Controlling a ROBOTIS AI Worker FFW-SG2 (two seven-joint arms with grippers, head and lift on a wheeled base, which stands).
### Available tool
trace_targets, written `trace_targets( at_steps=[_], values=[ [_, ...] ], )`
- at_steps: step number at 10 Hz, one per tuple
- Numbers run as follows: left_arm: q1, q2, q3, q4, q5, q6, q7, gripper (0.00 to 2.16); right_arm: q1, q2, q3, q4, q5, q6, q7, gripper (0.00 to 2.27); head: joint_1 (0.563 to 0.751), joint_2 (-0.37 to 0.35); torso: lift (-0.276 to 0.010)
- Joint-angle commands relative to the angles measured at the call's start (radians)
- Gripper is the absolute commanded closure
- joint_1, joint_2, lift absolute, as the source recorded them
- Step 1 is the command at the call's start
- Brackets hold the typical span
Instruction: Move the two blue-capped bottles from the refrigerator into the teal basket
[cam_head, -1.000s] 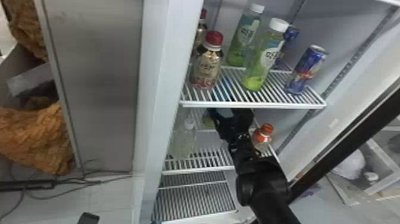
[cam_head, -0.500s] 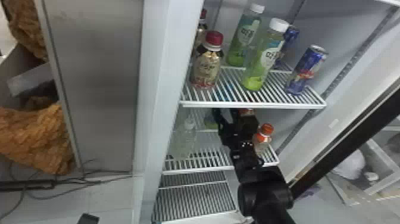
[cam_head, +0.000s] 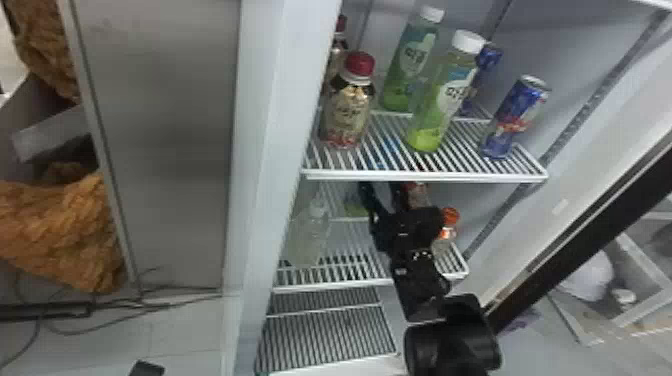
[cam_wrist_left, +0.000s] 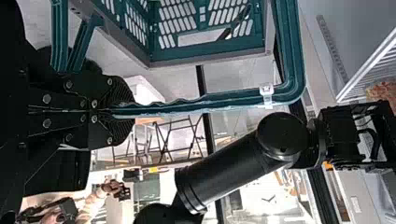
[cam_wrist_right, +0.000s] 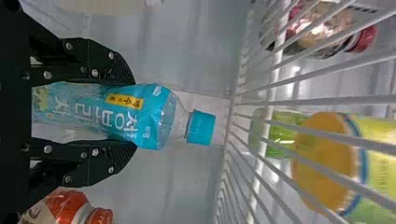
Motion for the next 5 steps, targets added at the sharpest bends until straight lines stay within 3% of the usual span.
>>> trace_targets(
  at_steps=[1,5],
  values=[
    [0.001,0.000,0.001,0.000,0.000,0.001,0.000,1.20,0.037,0.000,-0.006,-0.050,-0.002,-0.001,0.004,0.77,0.695,-0.350,-0.145],
    [0.006,0.001,0.006,0.000,0.003,0.001,-0.001,1.20,0.174,0.000,-0.041,-0.199,-0.024,0.026,0.030,0.76,0.695,-0.350,-0.145]
  ],
)
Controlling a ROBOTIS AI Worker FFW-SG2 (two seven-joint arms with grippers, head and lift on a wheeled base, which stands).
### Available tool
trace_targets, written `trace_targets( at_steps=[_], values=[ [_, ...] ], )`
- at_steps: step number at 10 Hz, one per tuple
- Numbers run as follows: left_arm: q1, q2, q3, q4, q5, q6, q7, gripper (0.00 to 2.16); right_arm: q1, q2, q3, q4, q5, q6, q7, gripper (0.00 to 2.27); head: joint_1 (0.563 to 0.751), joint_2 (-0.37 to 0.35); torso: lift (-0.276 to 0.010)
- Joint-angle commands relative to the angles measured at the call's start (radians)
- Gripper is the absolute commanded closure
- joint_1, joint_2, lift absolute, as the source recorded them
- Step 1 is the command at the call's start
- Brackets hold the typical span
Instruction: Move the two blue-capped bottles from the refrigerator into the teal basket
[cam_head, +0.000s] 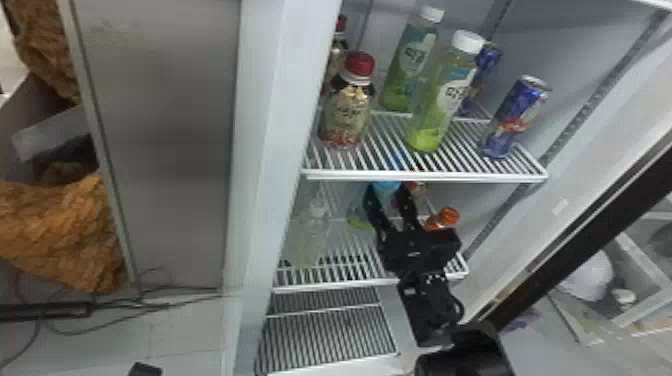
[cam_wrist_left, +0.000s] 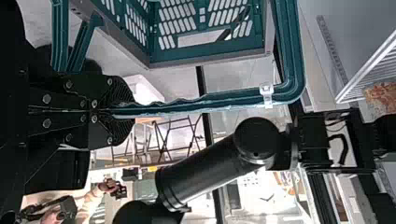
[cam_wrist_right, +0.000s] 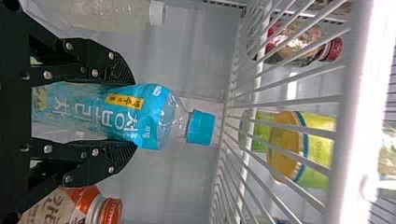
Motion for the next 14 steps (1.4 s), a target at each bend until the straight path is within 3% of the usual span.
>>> trace_targets(
  at_steps=[1,9,14],
  values=[
    [0.000,0.000,0.001,0.000,0.000,0.001,0.000,1.20,0.050,0.000,-0.015,-0.061,-0.001,0.020,0.008,0.77,0.695,-0.350,-0.145],
    [0.005,0.003,0.005,0.000,0.000,0.001,0.000,1.20,0.337,0.002,-0.074,-0.402,-0.038,0.108,0.084,0.76,0.695,-0.350,-0.145],
    [0.008,0.003,0.008,0.000,0.000,0.001,0.000,1.20,0.531,0.029,-0.131,-0.665,-0.066,0.201,0.169,0.76,0.695,-0.350,-0.145]
  ],
)
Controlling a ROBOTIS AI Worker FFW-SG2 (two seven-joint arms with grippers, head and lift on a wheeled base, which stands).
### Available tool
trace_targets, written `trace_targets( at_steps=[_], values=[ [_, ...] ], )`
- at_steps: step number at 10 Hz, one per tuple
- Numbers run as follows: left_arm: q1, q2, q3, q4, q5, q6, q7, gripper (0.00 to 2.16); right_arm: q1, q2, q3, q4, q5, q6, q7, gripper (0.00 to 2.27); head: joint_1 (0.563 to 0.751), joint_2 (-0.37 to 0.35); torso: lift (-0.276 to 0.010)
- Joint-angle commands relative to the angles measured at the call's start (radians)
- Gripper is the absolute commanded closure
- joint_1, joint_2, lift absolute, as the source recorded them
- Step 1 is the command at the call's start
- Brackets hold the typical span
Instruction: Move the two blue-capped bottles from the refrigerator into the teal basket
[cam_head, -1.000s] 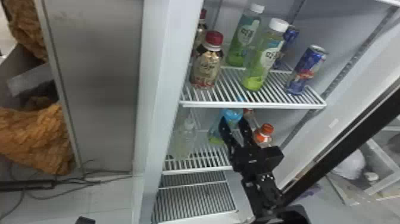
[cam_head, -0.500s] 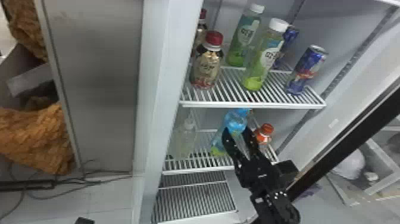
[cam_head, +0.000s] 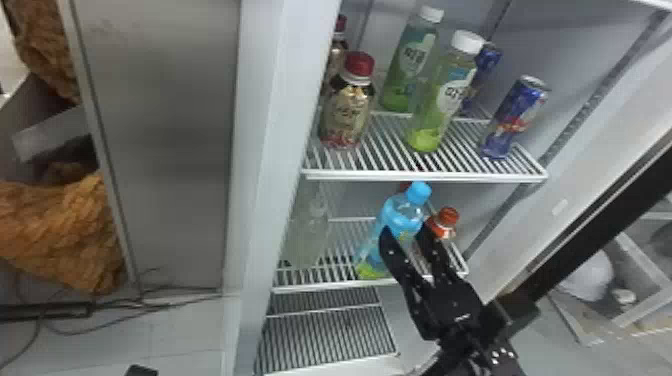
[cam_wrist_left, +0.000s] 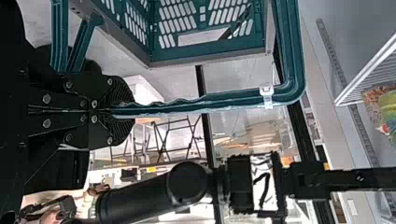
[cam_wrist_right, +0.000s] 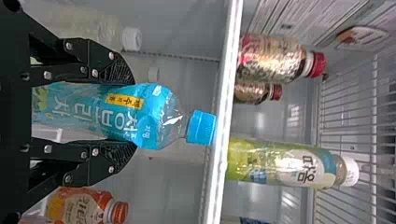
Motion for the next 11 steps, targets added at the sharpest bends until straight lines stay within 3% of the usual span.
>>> trace_targets(
  at_steps=[1,5,11],
  values=[
    [0.003,-0.002,0.002,0.000,0.000,0.001,0.000,1.20,0.081,0.007,-0.018,-0.108,-0.002,0.061,0.026,0.76,0.695,-0.350,-0.145],
    [0.006,-0.002,0.004,-0.002,0.000,0.001,0.000,1.20,0.233,0.019,-0.061,-0.363,-0.011,0.258,0.145,0.76,0.695,-0.350,-0.145],
    [0.016,0.006,0.007,-0.002,-0.003,0.001,0.000,1.20,0.334,-0.020,-0.092,-0.616,-0.039,0.621,0.300,0.76,0.695,-0.350,-0.145]
  ],
)
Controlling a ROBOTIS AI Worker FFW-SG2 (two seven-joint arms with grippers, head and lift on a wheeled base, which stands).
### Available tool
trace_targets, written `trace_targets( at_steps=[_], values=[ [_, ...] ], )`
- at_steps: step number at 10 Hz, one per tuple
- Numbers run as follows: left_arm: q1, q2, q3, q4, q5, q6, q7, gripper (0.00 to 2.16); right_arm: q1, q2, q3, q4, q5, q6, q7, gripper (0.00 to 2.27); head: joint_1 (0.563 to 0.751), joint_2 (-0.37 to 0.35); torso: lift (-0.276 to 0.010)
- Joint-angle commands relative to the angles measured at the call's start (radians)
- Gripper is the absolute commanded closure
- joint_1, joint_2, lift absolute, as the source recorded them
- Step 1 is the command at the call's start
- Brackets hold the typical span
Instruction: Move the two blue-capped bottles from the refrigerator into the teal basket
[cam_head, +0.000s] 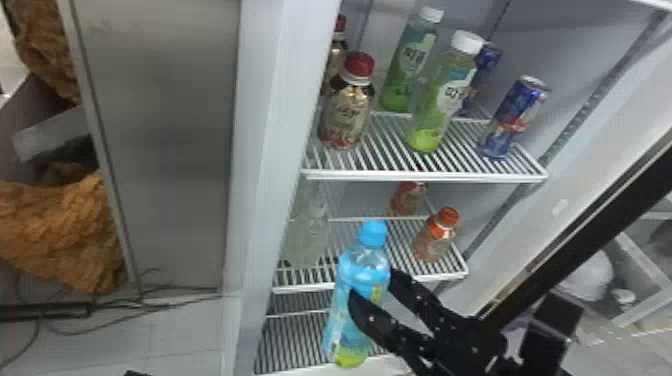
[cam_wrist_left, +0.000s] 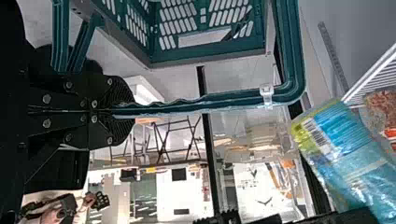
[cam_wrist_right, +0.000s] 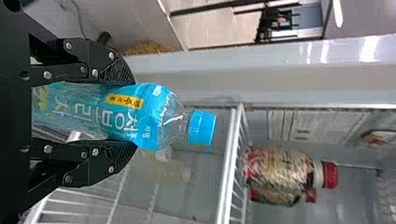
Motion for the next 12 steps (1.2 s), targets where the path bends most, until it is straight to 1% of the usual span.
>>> trace_targets(
  at_steps=[1,4,6,8,11,12],
  values=[
    [0.001,0.002,0.002,-0.001,-0.003,0.001,0.000,1.20,0.008,-0.003,-0.008,-0.033,0.001,0.098,0.027,0.76,0.695,-0.350,-0.145],
    [-0.004,0.003,0.000,-0.006,-0.009,0.001,0.000,1.20,-0.004,-0.036,-0.007,-0.050,-0.001,0.294,0.105,0.76,0.695,-0.350,-0.145],
    [-0.004,0.003,0.000,-0.006,-0.011,0.001,0.000,1.20,-0.063,-0.057,0.005,0.001,-0.001,0.393,0.169,0.76,0.695,-0.350,-0.145],
    [-0.006,0.003,-0.001,-0.004,-0.011,0.001,0.000,1.20,-0.132,-0.069,0.039,0.095,0.012,0.444,0.241,0.76,0.695,-0.350,-0.145],
    [-0.006,0.003,0.000,-0.006,-0.011,0.001,0.000,1.20,-0.208,-0.074,0.101,0.230,0.018,0.449,0.312,0.76,0.695,-0.350,-0.145],
    [-0.004,0.002,0.000,-0.004,-0.011,0.001,0.000,1.20,-0.230,-0.074,0.101,0.264,0.019,0.449,0.341,0.70,0.695,-0.350,-0.145]
  ],
)
